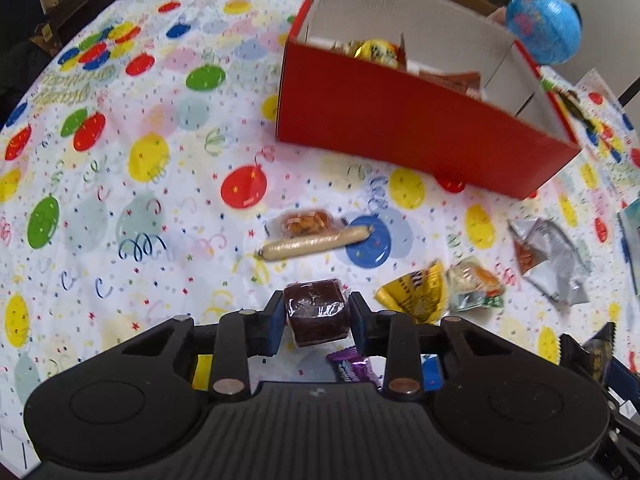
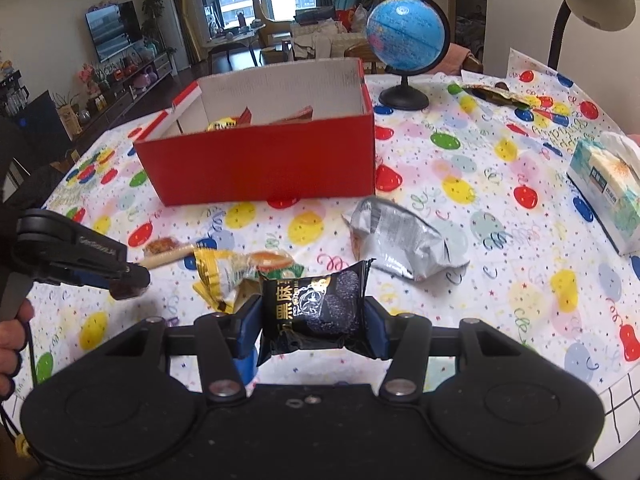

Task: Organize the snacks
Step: 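Lift both snacks and carry them over the red box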

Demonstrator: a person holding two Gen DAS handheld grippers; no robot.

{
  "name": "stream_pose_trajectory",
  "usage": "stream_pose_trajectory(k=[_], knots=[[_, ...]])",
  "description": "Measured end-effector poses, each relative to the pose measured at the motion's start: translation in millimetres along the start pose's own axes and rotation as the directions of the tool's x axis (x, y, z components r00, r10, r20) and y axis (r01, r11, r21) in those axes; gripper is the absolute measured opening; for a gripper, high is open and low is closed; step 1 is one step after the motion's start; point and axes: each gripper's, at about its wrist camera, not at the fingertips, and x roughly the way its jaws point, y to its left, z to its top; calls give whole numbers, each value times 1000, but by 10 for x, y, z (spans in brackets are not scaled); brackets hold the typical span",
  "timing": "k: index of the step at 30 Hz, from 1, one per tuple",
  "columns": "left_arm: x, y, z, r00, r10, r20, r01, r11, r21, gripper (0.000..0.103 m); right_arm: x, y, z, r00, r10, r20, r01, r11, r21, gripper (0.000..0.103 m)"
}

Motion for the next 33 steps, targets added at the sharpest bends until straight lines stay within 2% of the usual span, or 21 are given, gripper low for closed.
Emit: stream_pose_trajectory(k=[8, 16, 24, 33], knots=[[-404, -31, 157, 994, -55, 91, 53, 998, 20, 33, -101, 60, 222, 998, 27, 53, -27, 1000, 5, 52], [-639, -136, 515, 980, -91, 175, 79, 994, 76, 33, -92, 104, 741, 990, 43, 131, -40, 999, -25, 52], [-582, -195, 975, 974, -83, 211, 63, 993, 102, 33, 190, 137, 1229, 988, 12, 152, -4, 999, -47, 52], [-260, -213, 1444, 980, -55, 193, 32, 992, 122, 33, 624, 160, 1612, 990, -9, 137, 17, 998, -54, 52]])
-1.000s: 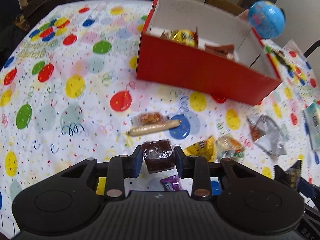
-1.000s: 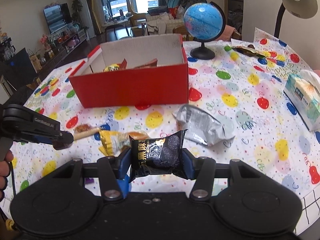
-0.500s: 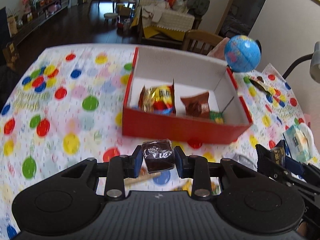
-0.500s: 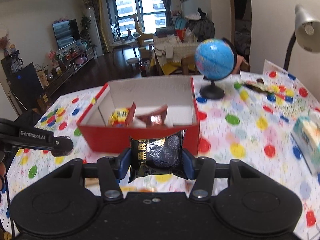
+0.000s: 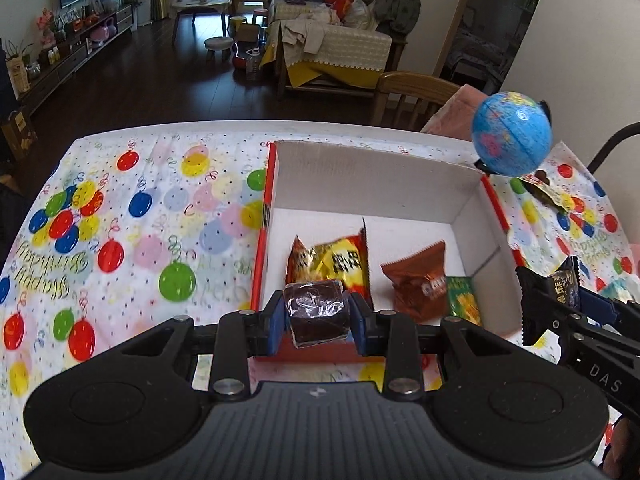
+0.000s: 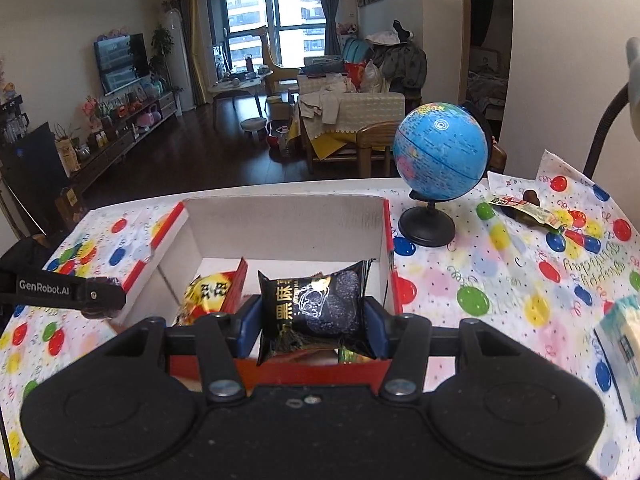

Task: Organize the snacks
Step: 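Open both grippers to drop the snacks into the red box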

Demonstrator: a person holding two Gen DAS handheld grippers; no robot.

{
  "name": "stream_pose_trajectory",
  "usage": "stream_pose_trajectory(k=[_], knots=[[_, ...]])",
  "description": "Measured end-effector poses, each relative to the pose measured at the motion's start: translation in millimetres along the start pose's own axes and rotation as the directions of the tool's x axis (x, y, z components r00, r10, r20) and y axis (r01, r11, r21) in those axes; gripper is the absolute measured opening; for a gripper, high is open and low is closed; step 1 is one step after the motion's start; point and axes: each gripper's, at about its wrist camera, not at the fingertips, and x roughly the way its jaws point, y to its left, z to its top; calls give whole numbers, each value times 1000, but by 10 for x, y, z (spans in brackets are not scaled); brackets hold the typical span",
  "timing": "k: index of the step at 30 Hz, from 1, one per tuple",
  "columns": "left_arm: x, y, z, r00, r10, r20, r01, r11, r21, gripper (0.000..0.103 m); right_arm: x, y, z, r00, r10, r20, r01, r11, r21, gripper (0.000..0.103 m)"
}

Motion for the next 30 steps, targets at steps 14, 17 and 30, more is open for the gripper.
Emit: stream_pose_trajectory(k=[14, 17, 30], knots=[[632, -141, 153, 998, 27, -59, -19, 991, 132, 33, 603, 49, 29, 992, -68, -107, 65, 998, -25, 52], [735, -169, 112, 997, 34, -76, -21, 987, 158, 33, 684, 69, -23, 988, -70, -135, 66, 997, -39, 52], [908, -220, -35, 992, 60, -110, -36, 976, 216, 33, 766, 95, -160, 982, -69, -178, 63, 997, -36, 54]])
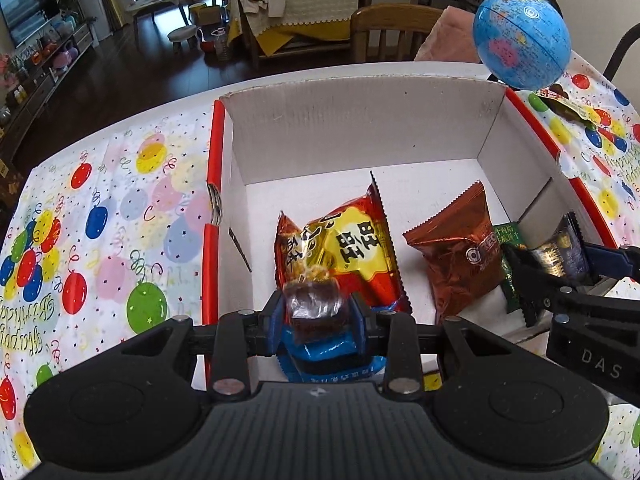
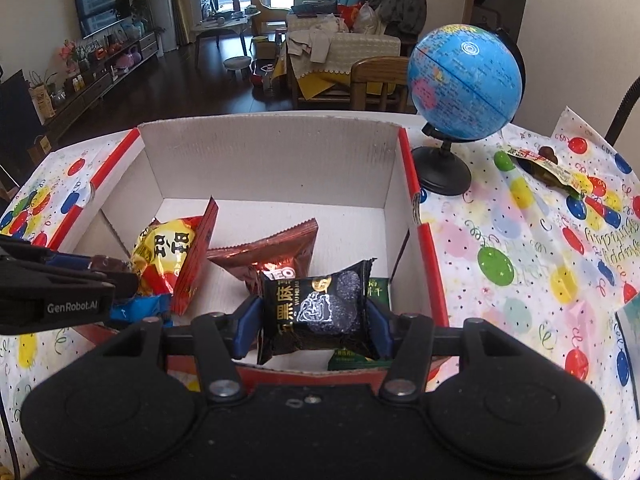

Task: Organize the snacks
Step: 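Open both grippers to drop the snacks into the red box, then move both tools back toward the loose snacks beside the box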

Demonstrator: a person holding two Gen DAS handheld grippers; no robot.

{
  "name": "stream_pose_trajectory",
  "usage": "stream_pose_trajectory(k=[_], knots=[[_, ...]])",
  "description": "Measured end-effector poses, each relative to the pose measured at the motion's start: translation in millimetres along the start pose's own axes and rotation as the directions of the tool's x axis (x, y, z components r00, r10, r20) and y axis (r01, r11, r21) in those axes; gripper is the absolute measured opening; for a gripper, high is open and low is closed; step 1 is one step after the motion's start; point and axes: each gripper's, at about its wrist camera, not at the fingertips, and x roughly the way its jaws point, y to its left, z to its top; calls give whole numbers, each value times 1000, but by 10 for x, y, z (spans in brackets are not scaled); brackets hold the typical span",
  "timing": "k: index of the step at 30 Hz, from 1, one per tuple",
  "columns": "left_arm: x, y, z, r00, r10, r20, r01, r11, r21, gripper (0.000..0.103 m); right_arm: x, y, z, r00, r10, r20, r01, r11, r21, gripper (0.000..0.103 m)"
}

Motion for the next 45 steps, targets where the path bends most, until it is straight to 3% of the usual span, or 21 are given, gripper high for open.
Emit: stream_pose_trajectory(k=[4, 18, 26, 28, 34, 38, 45], knots=[[-44, 16, -22, 1000, -2, 1, 2, 1000, -12, 53, -22, -11, -12, 1000, 2, 5, -2, 1000, 5, 58], [-379, 43, -143, 999, -19, 40, 21, 997, -73, 66, -396, -120, -100, 997, 34, 73, -35, 999, 23, 76], [-684, 59, -296, 996, -47, 72, 55, 991, -123, 73, -749, -160, -232, 991, 77, 113, -80, 997, 22, 81], [-767, 65, -353, 995, -53, 80, 63, 989, -133, 82, -826, -174, -278, 989, 89, 114, -91, 996, 18, 81], [-987, 66, -550, 992, -74, 102, 90, 982, -163, 83, -1054, -191, -465, 985, 113, 127, -116, 993, 17, 86], [-1108, 63, -718, 990, -86, 110, 105, 978, -182, 93, -1182, -214, -627, 983, 126, 135, -130, 991, 22, 90], [-1241, -9, -1079, 992, -86, 88, 103, 973, -205, 94, -1307, -300, -959, 981, 145, 126, -152, 987, 50, 92]])
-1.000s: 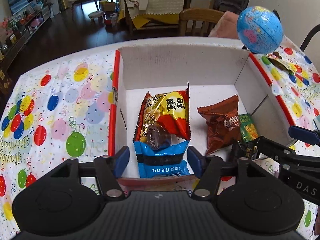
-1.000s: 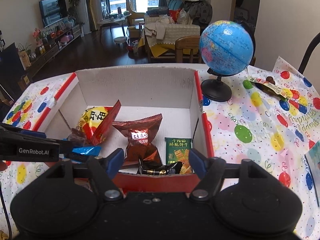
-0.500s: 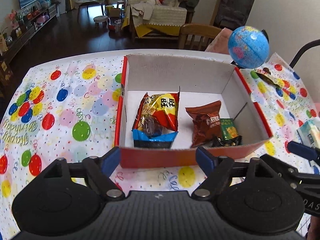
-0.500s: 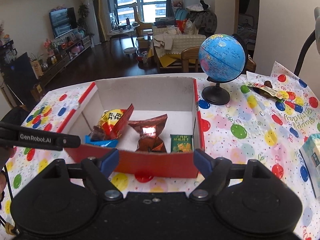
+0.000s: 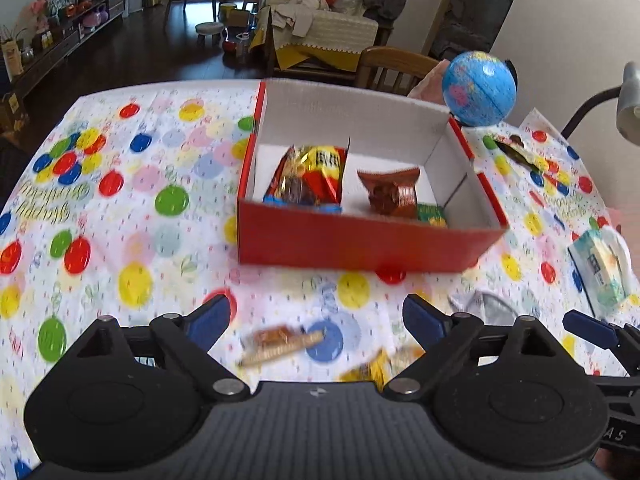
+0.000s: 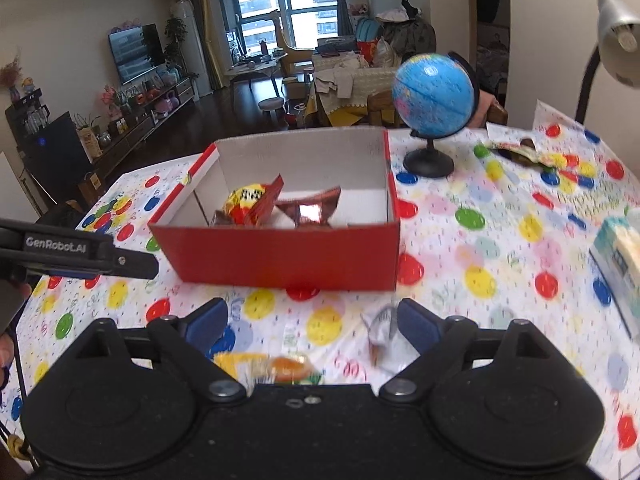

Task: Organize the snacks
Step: 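Move both tools back toward the loose snacks beside the box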

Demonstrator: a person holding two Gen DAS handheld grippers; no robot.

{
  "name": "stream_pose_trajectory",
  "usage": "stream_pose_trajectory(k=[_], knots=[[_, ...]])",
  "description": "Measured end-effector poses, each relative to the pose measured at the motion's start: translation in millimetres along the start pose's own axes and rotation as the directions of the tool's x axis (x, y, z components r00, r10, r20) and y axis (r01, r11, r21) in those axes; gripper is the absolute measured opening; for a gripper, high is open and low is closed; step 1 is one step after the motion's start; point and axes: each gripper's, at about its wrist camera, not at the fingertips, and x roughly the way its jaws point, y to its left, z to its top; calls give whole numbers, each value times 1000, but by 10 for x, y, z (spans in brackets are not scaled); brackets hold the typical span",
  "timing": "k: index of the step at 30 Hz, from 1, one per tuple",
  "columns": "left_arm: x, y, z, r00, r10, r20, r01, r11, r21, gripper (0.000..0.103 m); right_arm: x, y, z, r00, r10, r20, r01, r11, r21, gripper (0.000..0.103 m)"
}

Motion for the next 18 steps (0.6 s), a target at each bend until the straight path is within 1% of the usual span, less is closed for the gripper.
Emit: stream_pose_trajectory(k=[2, 8, 13, 18], knots=[[-23, -24, -112, 1000, 8, -9, -8, 1000, -1, 94, -21, -32, -87, 1000, -1, -10, 1, 1000, 8, 92], [31, -49, -389, 997, 42, -67, -44, 999, -31, 94, -49, -124, -296, 999, -9, -36, 10, 1000, 11, 92], [130, -31, -583, 990, 69, -122, -75, 996, -52, 94, -42, -148, -433, 999, -19, -50, 18, 1000, -10, 91], [263, -5, -721, 981, 91, -174, -107, 990, -86, 94, 38, -247, -522, 996, -57, -68, 56, 998, -14, 91]])
